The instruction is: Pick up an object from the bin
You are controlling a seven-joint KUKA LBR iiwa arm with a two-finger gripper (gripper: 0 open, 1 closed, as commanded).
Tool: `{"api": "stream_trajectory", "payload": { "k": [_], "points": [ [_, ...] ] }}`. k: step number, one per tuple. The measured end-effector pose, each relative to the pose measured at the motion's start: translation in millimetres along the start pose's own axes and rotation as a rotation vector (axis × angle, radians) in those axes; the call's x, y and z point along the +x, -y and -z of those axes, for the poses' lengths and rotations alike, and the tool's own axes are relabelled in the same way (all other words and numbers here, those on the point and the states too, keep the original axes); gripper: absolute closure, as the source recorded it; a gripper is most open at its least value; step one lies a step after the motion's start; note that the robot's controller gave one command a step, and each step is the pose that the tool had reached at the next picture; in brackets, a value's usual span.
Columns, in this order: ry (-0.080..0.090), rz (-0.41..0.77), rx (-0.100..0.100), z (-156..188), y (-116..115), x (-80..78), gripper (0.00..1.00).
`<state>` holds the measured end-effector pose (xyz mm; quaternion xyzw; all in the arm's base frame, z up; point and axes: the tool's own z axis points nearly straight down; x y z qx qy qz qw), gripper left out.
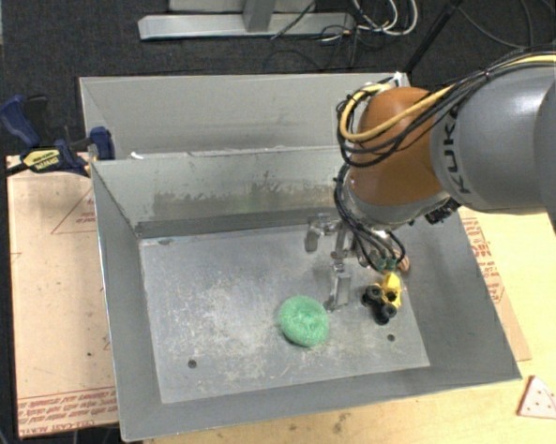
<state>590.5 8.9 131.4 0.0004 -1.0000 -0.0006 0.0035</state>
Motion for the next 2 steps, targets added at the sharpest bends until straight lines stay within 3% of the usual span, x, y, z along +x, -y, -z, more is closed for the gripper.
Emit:
{"api": "stream_trajectory", "payload": {
  "k": [1, 2],
  "points": [
    [0.008, 0.0, 0.0, 4.6, 0.0, -1.8, 0.0],
    [0.012, 0.046, 0.001, -47.6, -3.1, 13.8, 0.0]
  ]
}}
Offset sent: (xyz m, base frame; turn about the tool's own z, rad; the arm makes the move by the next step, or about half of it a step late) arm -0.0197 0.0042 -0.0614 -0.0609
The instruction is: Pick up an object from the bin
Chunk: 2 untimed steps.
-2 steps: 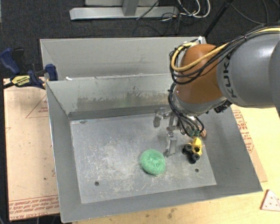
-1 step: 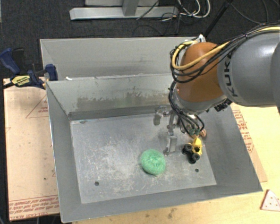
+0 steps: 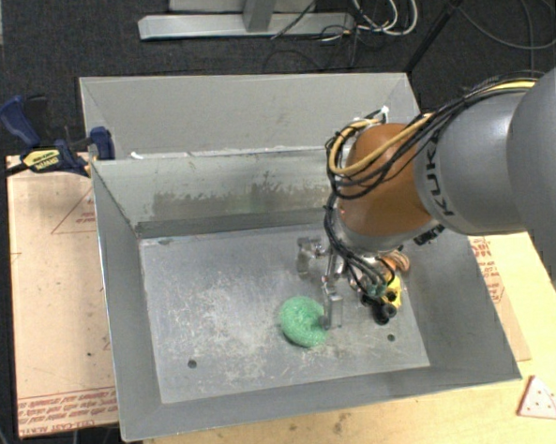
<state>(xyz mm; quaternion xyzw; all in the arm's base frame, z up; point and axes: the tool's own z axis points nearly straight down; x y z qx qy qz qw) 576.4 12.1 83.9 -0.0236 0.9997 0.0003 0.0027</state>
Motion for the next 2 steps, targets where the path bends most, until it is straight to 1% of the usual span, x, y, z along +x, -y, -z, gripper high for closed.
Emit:
{"api": "stream_trajectory", "payload": {
  "k": [1, 2],
  "points": [
    [-0.002, 0.032, 0.001, -10.5, -27.6, 30.4, 0.0],
    [-0.007, 0.173, -0.005, -8.6, -37.9, 29.8, 1.0]
  ]
}}
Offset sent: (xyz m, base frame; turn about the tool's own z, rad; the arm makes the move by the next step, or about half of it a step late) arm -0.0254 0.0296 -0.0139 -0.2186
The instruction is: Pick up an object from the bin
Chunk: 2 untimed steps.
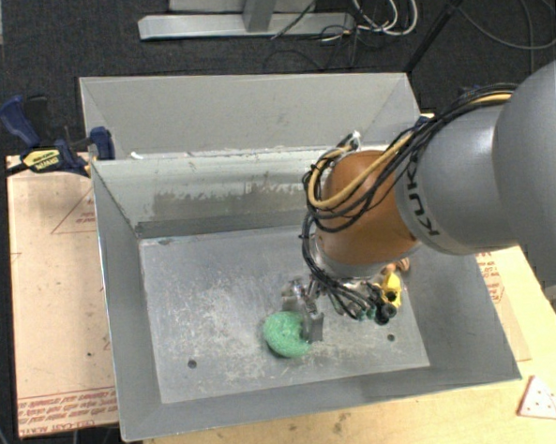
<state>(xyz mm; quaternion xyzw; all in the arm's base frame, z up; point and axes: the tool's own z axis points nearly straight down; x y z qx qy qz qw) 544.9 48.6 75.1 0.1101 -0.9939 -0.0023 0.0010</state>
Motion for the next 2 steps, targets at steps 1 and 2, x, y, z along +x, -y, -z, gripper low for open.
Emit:
{"api": "stream_trajectory", "payload": {
  "k": [1, 2],
  "points": [
    [0.001, 0.011, 0.0, -0.1, 1.0, -1.5, 1.0],
    [0.001, 0.021, 0.0, -0.1, 1.6, -2.8, 1.0]
  ]
}}
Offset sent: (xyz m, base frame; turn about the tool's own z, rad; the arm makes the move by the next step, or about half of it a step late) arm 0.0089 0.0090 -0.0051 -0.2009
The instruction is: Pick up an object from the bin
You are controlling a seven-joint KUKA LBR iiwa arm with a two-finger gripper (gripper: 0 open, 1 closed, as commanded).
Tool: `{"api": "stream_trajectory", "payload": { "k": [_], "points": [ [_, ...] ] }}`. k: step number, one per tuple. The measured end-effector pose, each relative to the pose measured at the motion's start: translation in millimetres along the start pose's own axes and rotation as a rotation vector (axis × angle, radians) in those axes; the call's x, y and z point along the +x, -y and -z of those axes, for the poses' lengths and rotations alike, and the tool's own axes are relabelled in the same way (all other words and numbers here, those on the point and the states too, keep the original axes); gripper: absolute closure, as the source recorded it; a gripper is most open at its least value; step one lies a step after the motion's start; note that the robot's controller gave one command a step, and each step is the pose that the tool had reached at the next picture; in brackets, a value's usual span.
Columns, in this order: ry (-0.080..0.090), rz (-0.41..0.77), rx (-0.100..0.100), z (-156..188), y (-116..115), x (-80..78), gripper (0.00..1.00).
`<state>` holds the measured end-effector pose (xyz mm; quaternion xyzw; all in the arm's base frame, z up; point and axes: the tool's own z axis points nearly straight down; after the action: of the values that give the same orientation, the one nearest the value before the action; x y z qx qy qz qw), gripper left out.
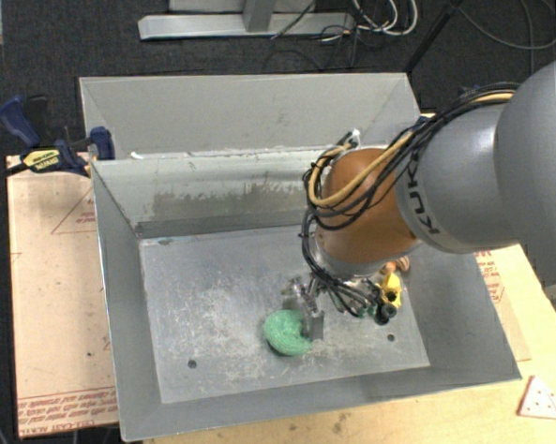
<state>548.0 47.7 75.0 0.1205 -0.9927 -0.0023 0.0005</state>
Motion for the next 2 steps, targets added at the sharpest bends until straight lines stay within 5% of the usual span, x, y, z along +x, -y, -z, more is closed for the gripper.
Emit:
{"api": "stream_trajectory", "payload": {
  "k": [1, 2],
  "points": [
    [0.007, 0.057, -0.002, 0.3, 7.3, 2.2, 1.0],
    [0.004, 0.048, 0.004, 106.7, -1.7, -14.8, 1.0]
  ]
}}
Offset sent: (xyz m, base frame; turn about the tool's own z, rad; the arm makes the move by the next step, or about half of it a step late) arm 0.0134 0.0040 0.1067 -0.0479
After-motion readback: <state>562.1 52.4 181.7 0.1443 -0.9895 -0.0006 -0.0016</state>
